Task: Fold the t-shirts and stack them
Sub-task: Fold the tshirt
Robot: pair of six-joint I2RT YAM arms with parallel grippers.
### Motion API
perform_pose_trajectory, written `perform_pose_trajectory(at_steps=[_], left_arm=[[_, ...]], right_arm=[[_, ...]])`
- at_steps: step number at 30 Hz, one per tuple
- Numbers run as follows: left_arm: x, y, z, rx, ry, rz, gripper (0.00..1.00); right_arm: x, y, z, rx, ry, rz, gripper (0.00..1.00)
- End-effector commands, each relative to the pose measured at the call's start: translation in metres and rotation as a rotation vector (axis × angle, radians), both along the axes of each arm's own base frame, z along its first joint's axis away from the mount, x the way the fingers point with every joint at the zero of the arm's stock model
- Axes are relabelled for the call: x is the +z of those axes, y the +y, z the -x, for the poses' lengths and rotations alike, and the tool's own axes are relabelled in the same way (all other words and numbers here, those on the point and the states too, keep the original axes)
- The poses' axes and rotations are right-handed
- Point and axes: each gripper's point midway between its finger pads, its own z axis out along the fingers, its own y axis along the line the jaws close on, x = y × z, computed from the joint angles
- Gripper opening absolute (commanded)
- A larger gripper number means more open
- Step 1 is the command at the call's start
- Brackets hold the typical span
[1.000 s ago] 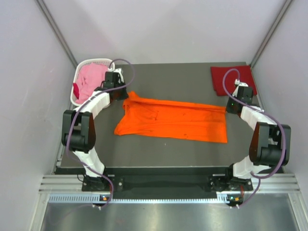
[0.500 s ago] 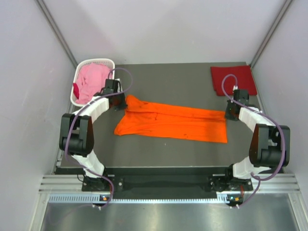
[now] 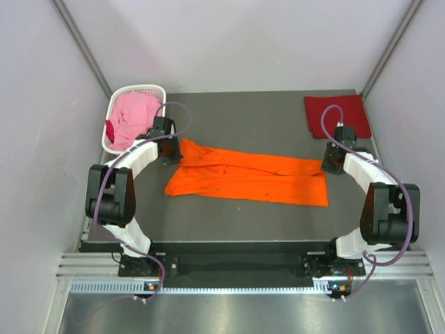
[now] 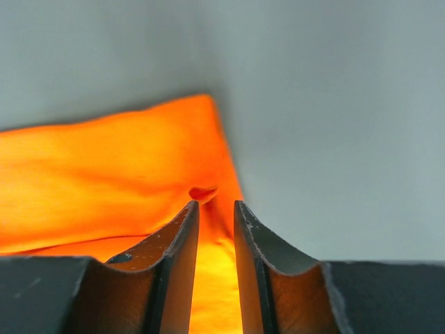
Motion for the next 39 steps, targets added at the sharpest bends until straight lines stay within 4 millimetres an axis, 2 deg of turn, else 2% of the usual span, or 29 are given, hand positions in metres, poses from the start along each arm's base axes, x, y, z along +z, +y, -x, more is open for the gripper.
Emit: perform_pose_trajectory(at_steps=[1, 3, 5, 10, 15, 18, 23, 28, 31, 34, 36, 38, 39], left_arm=[[0.011, 0.007, -0.003, 0.024, -0.011, -0.046, 0.00], [0.009, 0.004, -0.002, 0.018, -0.010, -0.046, 0.00], [0.009, 0.001, 0.000, 0.014, -0.005, -0.045, 0.00], [0.005, 0.003, 0.003, 0.014, 0.012, -0.067, 0.00], [0.004, 0.003, 0.005, 0.017, 0.019, -0.073, 0.00], [0.005, 0.003, 0.005, 0.029, 0.015, -0.076, 0.00], [0.010, 0.007, 0.003, 0.050, -0.003, -0.091, 0.00], [0.013, 0.010, 0.007, 0.066, -0.003, -0.103, 0.00], [0.007, 0.008, 0.014, 0.068, 0.011, -0.106, 0.00], [-0.003, 0.010, 0.020, 0.085, 0.038, -0.118, 0.00], [-0.003, 0.013, 0.021, 0.103, 0.050, -0.129, 0.00], [0.002, 0.016, 0.018, 0.113, 0.041, -0.148, 0.08], [0.013, 0.017, 0.013, 0.119, 0.026, -0.155, 0.11]], right_arm=[[0.033, 0.012, -0.024, -0.009, -0.097, -0.007, 0.27], [0.026, 0.030, -0.027, 0.026, -0.080, -0.010, 0.26], [0.019, 0.033, -0.029, 0.033, -0.063, -0.002, 0.26], [0.007, 0.015, -0.022, -0.011, -0.019, 0.080, 0.24], [0.026, 0.013, -0.023, -0.034, -0.062, 0.085, 0.24], [0.025, 0.019, -0.025, -0.019, -0.063, 0.057, 0.24], [0.006, 0.023, -0.020, -0.014, -0.026, 0.040, 0.21], [-0.015, 0.005, -0.012, -0.057, 0.021, 0.077, 0.18], [-0.025, -0.003, -0.008, -0.071, 0.044, 0.101, 0.17], [-0.030, -0.002, -0.007, -0.068, 0.057, 0.097, 0.18], [-0.024, -0.005, -0.010, -0.073, 0.050, 0.108, 0.23], [-0.011, -0.008, -0.008, -0.088, 0.047, 0.122, 0.27], [0.000, -0.011, -0.006, -0.101, 0.048, 0.128, 0.28]])
